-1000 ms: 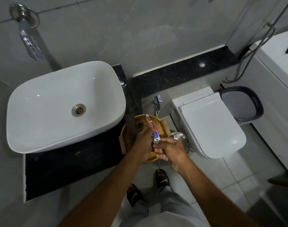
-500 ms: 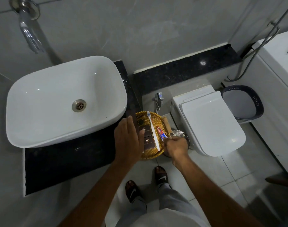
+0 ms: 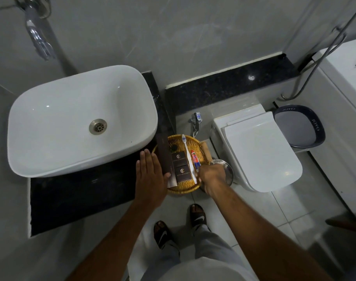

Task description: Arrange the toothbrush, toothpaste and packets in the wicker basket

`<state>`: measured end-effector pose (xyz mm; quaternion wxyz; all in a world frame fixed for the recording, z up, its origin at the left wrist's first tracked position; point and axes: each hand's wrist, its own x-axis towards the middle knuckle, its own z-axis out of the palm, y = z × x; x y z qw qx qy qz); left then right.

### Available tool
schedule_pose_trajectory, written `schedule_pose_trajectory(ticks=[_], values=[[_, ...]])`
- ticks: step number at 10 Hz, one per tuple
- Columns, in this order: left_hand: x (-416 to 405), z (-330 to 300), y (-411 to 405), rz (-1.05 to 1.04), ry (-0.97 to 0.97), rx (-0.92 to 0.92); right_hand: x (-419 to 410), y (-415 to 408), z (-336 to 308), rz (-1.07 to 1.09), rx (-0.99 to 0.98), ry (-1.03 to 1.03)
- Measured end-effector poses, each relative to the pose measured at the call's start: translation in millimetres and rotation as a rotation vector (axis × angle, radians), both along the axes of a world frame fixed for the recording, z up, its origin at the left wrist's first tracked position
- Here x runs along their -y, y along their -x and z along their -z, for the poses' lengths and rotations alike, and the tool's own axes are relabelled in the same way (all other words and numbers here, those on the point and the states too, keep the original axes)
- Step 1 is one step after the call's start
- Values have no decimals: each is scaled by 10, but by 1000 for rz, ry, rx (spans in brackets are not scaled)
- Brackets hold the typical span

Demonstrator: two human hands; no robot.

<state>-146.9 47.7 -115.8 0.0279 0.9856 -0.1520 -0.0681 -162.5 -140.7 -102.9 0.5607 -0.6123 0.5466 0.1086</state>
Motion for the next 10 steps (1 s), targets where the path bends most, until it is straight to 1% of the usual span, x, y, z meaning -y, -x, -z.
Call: schedule_pose_trajectory(ticks=[2,3,4,5,6,7,9,10], values=[[-1,-25,-7,5,-8,-24,6,-32,95,101,27,-51],[10,-29,-8,0,-9,-30,0,-22,88,77,21,24],[3,-29,-9,2,-3,-30,8,-10,29,-91,-11,225],[5,-29,-5,4,-6,-32,-1,21,-36,-321,-45,444],[11,-36,-11,3,-14,-34,-25,93,-73,-509,-67,608],[-3,-23,-14,12,-10,-21,-31,164,-34,-579,-93,651],[-11,-53,-15,20,-16,-33,-24,193,-50,-491,-100,624],[-25,-158,14,33,44,31,-36,190,-168,-498,29,721]])
